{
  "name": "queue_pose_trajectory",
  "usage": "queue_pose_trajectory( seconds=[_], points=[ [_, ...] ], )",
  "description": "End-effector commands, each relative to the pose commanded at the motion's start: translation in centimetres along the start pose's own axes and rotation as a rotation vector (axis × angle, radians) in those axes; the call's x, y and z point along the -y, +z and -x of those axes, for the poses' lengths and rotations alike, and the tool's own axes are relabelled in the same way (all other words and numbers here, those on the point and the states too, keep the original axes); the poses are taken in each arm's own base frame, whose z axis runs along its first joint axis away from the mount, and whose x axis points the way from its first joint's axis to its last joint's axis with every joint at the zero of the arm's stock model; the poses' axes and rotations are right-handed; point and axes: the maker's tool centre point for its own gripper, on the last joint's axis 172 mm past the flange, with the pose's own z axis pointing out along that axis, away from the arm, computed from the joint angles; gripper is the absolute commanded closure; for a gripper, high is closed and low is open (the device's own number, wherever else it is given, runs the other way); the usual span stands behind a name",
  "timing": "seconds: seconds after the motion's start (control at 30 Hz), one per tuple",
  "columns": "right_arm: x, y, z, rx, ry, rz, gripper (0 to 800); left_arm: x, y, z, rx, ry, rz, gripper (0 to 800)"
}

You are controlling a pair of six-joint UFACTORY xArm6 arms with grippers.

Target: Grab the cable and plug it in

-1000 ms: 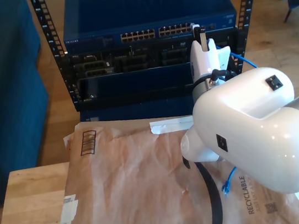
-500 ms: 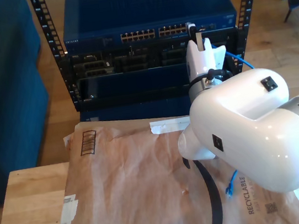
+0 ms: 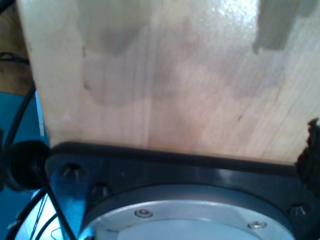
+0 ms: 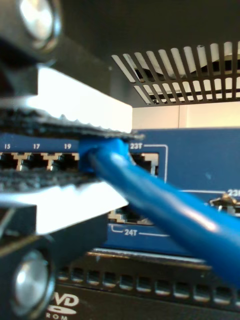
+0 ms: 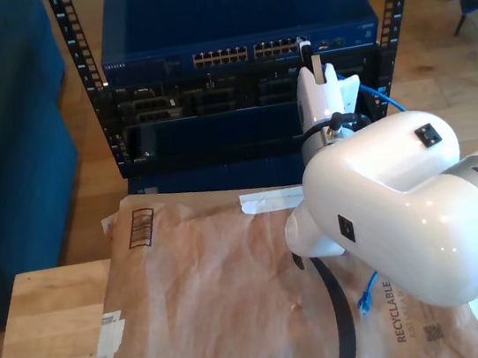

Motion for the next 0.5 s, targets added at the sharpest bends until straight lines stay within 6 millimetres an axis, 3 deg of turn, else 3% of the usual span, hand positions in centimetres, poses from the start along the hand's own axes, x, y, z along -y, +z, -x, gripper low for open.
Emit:
queue_pose_trajectory(
  seconds=[0.5],
  points=[
    [-0.29,-0.07,-0.12,-0.002,-0.001,0.001,800,0.00,0.00,0.00,0.000,0.000,0.000,0]
  ],
)
